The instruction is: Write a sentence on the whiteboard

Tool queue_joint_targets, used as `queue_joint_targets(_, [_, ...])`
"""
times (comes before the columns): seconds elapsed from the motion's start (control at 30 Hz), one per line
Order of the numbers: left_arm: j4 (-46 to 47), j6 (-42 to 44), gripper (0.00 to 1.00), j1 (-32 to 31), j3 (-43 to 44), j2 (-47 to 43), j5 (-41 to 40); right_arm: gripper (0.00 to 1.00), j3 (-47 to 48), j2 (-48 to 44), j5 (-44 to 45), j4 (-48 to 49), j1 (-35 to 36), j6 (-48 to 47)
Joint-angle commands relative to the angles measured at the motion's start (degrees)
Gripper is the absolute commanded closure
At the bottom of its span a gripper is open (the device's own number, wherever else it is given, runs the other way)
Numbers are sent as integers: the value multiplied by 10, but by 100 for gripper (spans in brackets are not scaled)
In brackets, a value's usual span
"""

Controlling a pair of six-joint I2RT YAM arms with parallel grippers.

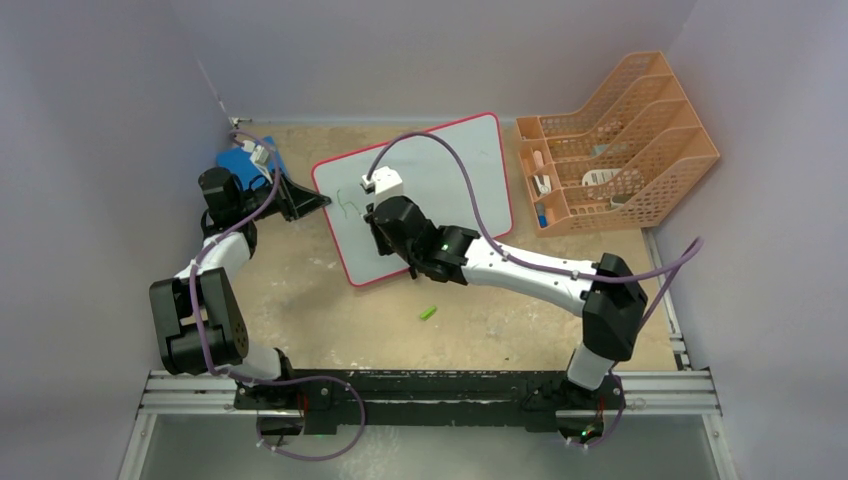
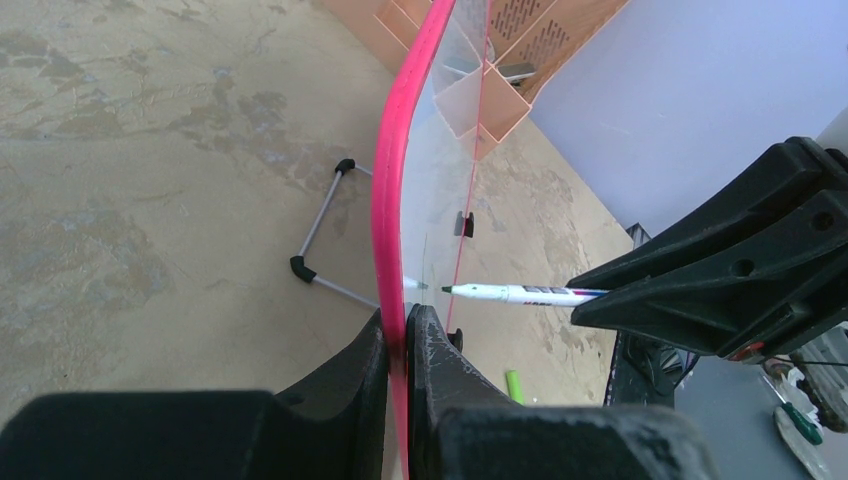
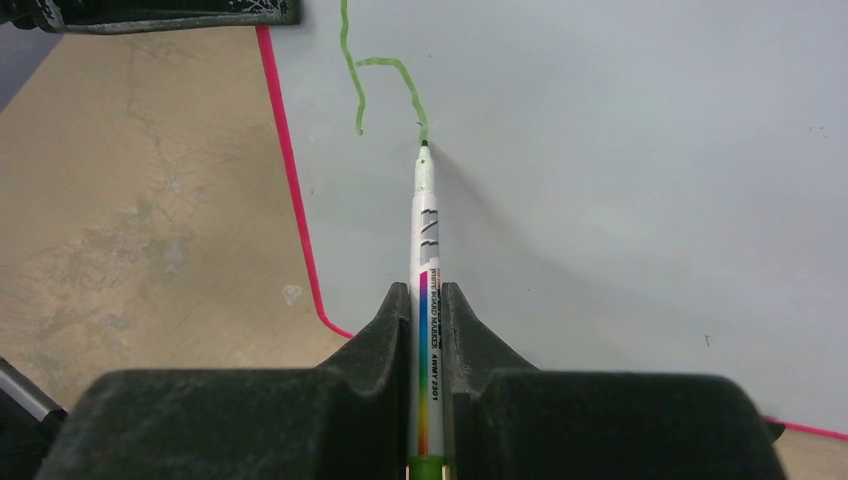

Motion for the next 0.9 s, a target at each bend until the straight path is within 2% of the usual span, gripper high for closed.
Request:
queue_joint_targets(0.0, [-7,24,100,-13,14,-7,10,100,-3,-55,13,25,-3,3])
queue_joint_targets(0.17, [-11,28,100,-13,15,-8,9,100,-11,-72,21,32,-4,-13])
queue_joint_targets(0.87, [-23,36,100,-16,18,-7,4,100,0,-40,12,44,-21,-28])
